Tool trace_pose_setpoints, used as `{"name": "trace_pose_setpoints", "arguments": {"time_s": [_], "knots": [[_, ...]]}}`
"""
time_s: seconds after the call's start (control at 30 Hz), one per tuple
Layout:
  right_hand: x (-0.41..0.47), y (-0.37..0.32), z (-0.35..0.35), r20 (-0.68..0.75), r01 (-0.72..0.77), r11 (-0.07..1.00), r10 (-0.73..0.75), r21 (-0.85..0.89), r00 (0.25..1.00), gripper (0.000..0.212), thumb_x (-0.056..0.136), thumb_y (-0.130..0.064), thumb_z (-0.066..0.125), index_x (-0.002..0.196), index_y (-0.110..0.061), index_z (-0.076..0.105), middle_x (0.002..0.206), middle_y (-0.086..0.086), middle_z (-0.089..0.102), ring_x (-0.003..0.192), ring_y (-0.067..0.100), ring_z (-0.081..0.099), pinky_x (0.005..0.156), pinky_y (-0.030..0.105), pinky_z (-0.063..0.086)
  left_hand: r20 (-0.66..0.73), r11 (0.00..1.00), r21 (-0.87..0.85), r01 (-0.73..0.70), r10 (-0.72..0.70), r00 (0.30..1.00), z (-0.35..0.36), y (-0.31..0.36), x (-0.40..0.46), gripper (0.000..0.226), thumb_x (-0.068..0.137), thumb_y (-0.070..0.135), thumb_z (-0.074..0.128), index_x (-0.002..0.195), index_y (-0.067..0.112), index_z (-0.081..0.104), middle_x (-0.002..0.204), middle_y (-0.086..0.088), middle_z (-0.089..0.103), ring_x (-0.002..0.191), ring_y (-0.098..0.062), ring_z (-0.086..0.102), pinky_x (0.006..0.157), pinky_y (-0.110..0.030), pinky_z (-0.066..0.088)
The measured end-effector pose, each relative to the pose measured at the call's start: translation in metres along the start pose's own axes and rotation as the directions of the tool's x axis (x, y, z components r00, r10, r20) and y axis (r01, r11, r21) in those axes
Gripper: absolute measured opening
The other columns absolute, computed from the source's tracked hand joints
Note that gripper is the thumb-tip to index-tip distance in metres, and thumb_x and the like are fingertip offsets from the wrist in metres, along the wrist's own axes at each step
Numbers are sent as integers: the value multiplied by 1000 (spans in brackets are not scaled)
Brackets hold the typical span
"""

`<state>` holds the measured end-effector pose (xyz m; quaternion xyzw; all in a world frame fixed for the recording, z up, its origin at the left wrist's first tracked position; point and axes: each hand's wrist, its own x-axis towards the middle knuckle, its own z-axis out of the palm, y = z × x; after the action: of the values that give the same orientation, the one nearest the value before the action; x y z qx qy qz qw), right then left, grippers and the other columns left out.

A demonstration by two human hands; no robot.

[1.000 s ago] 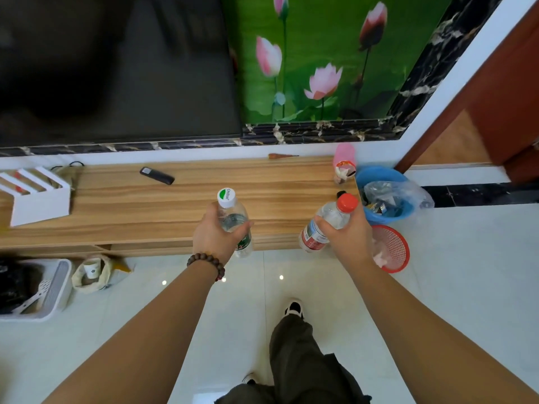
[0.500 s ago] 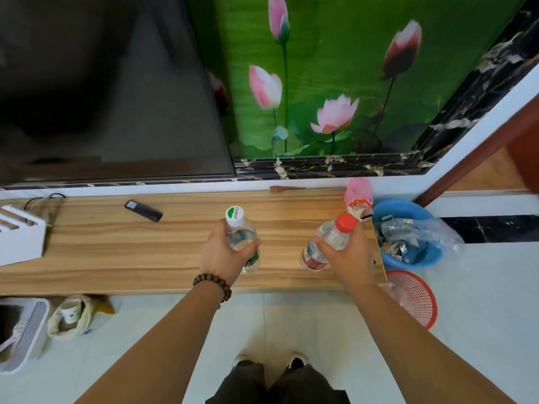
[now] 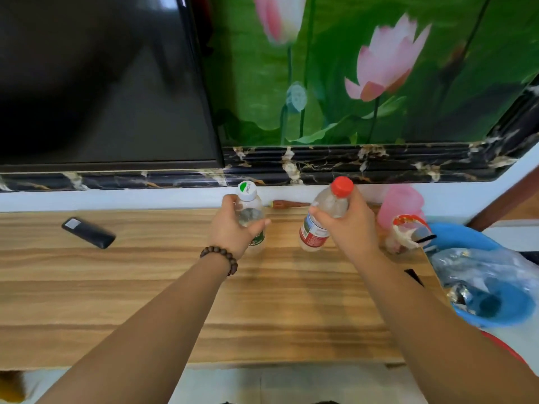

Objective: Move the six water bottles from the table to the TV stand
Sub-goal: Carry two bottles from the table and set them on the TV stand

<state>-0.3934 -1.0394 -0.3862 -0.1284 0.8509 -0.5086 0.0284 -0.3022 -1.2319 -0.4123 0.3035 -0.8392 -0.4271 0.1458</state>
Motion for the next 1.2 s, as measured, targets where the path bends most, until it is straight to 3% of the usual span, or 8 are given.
{"name": "trace_pose_setpoints", "arguments": {"time_s": [0.27, 0.37, 0.5, 0.63, 0.77, 0.9, 1.0, 1.2], "knots": [[55, 23, 49, 104, 130, 986, -119, -102, 987, 50, 63, -49, 76, 102, -31, 52, 98, -3, 66, 92, 22, 63, 80, 44, 54, -28, 995, -3, -95, 95, 995, 36, -26, 53, 76, 66, 45, 81, 127, 14, 47, 125, -1, 54, 114, -18, 54, 97, -42, 49], [60, 30, 61, 138, 162, 979, -145, -126, 980, 52, 64, -48, 78, 105, -30, 53, 97, -4, 66, 91, 21, 63, 77, 40, 53, -23, 994, -11, -108, 108, 994, 42, -37, 57, 75, 67, 45, 81, 126, 15, 47, 123, 0, 54, 112, -18, 55, 95, -44, 50], [60, 41, 70, 169, 180, 974, -156, -138, 973, 57, 65, -46, 80, 111, -24, 53, 98, -4, 63, 88, 19, 58, 73, 35, 49, -27, 989, -68, -129, 127, 992, 44, -39, 58, 82, 68, 41, 82, 132, 17, 38, 119, 4, 53, 105, -14, 55, 89, -35, 51], [56, 49, 73, 144, 183, 980, -170, -82, 975, 62, 67, -42, 80, 115, -21, 48, 100, -6, 59, 88, 15, 55, 64, 25, 42, -22, 987, -61, -148, 147, 989, 53, -43, 57, 79, 68, 49, 78, 129, 14, 40, 126, -1, 56, 107, -17, 56, 89, -35, 51], [46, 70, 78, 160, 137, 986, -150, 92, 976, 85, 60, -28, 87, 130, -30, 39, 116, -12, 61, 103, 7, 60, 86, 29, 49, 16, 989, -86, -124, 126, 992, 64, -51, 53, 90, 67, 51, 78, 137, 16, 34, 131, -4, 55, 105, -11, 53, 85, -26, 45], [32, 104, 91, 162, 60, 984, -87, 165, 983, 100, 54, -25, 88, 137, -31, 33, 121, -20, 58, 110, 4, 59, 94, 32, 50, 51, 987, -158, -24, 33, 998, 74, -65, 53, 102, 61, 44, 85, 142, 20, 28, 136, -7, 51, 120, -20, 52, 97, -37, 48], [26, 113, 102, 146, 35, 987, -58, 157, 988, 89, 64, -14, 85, 138, -29, 36, 113, -26, 55, 107, 5, 58, 92, 25, 47, 77, 989, -148, -11, 22, 997, 83, -71, 53, 92, 66, 32, 85, 141, 22, 33, 133, -1, 54, 118, -16, 53, 99, -36, 47], [32, 113, 110, 63, 25, 992, -33, 123, 997, 65, 76, -12, 76, 133, -19, 44, 112, -9, 60, 100, 9, 58, 90, 28, 49, 22, 992, -119, -49, 52, 998, 91, -73, 60, 62, 74, 28, 80, 127, 20, 49, 121, 1, 63, 101, -11, 58, 88, -28, 49]]}}
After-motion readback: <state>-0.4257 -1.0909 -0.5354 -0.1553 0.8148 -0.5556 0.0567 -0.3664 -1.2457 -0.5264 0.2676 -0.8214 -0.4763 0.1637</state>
